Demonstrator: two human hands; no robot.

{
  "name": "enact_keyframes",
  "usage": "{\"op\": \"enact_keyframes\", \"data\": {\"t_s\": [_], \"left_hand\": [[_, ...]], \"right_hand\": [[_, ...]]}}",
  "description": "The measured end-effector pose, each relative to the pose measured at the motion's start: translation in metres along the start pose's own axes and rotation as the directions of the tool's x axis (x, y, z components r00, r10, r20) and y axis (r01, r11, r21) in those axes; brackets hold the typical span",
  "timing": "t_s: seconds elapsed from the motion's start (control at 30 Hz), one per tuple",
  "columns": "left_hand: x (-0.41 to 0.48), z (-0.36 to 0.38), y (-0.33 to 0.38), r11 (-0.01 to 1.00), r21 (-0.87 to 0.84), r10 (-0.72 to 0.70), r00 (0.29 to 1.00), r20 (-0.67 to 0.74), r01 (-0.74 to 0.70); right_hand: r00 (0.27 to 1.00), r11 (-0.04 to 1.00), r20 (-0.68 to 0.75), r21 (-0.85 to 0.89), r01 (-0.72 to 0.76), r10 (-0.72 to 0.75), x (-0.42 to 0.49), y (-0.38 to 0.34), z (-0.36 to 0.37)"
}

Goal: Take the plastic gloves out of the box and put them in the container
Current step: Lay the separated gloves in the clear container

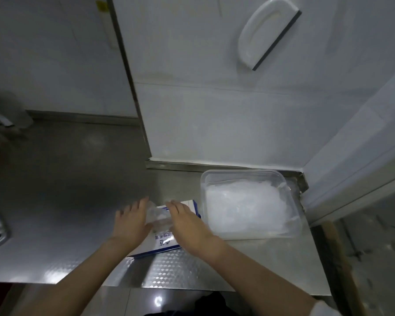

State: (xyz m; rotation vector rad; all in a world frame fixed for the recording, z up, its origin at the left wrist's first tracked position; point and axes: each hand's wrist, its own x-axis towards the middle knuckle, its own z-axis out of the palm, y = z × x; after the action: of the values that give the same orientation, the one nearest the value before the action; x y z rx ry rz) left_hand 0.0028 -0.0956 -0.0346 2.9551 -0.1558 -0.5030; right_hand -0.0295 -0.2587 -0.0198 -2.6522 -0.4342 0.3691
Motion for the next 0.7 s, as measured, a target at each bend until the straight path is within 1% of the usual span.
{"op": "enact_keyframes", "data": {"t_s": [0.07, 0.13, 0.2, 0.33, 0.47, 0.63, 0.7], "left_hand": [[0.000, 0.006, -0.009, 0.994, -0.110, 0.027, 0.998, 0.056, -0.020], [-0.002, 0.006, -0.012, 0.992, -0.109, 0.075, 0.995, 0.070, -0.068], [-0.003, 0.008, -0.013, 0.993, -0.084, 0.085, 0.995, 0.050, -0.081], [-0.002, 0.011, -0.015, 0.993, -0.079, 0.091, 0.995, 0.031, -0.088], [-0.002, 0.010, -0.017, 0.996, -0.028, 0.091, 0.995, 0.034, -0.090], [-0.003, 0.006, -0.015, 0.993, 0.030, 0.112, 0.994, 0.006, -0.112], [-0.002, 0.001, -0.016, 0.991, 0.028, 0.130, 0.990, 0.048, -0.131]], "right_hand": [[0.996, 0.992, 0.049, -0.106, -0.071, 0.077, 0.008, -0.002, 0.011], [0.986, 0.970, 0.064, -0.200, -0.140, 0.155, 0.014, -0.001, 0.016], [0.973, 0.960, 0.064, -0.193, -0.205, 0.221, 0.016, 0.000, 0.014], [0.968, 0.966, 0.080, -0.125, -0.226, 0.237, 0.019, -0.005, 0.010], [0.965, 0.965, -0.011, 0.008, -0.262, 0.262, 0.019, -0.005, 0.000], [0.948, 0.964, -0.175, 0.067, -0.256, 0.264, 0.009, 0.006, -0.032], [0.930, 0.965, -0.258, 0.101, -0.243, 0.261, 0.003, 0.012, -0.052]]}}
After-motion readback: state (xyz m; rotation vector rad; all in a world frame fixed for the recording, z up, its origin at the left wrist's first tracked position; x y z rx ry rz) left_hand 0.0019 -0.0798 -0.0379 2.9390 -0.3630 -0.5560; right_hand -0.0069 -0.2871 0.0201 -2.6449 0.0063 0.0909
